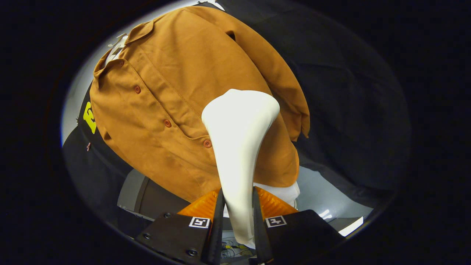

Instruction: Iron the clothes twice with a garment steamer, once on the left side and once on the right side.

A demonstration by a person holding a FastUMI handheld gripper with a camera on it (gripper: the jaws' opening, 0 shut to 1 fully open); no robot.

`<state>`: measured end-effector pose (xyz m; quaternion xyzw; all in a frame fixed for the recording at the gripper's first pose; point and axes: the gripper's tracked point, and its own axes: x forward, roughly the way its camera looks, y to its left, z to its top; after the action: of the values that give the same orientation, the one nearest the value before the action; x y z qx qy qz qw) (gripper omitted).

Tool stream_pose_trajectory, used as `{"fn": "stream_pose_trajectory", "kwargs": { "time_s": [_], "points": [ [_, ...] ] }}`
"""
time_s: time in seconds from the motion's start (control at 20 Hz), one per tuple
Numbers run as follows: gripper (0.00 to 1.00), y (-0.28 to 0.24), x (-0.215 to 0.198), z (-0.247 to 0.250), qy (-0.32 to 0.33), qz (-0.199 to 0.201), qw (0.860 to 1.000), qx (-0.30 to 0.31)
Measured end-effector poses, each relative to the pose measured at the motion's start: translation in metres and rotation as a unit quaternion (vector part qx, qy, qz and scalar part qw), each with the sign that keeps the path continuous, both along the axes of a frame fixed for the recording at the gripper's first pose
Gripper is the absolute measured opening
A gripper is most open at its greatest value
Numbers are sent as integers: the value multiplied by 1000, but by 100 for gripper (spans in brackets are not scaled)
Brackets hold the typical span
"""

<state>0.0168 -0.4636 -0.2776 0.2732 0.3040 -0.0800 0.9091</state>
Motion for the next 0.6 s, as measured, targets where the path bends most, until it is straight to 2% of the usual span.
{"fn": "stream_pose_trajectory", "kwargs": {
  "time_s": [0.3,0.6],
  "points": [
    [40,-3,-23,-3,16,-29,999,-12],
    [40,8,-33,65,-39,-43,996,-64]
  ]
}}
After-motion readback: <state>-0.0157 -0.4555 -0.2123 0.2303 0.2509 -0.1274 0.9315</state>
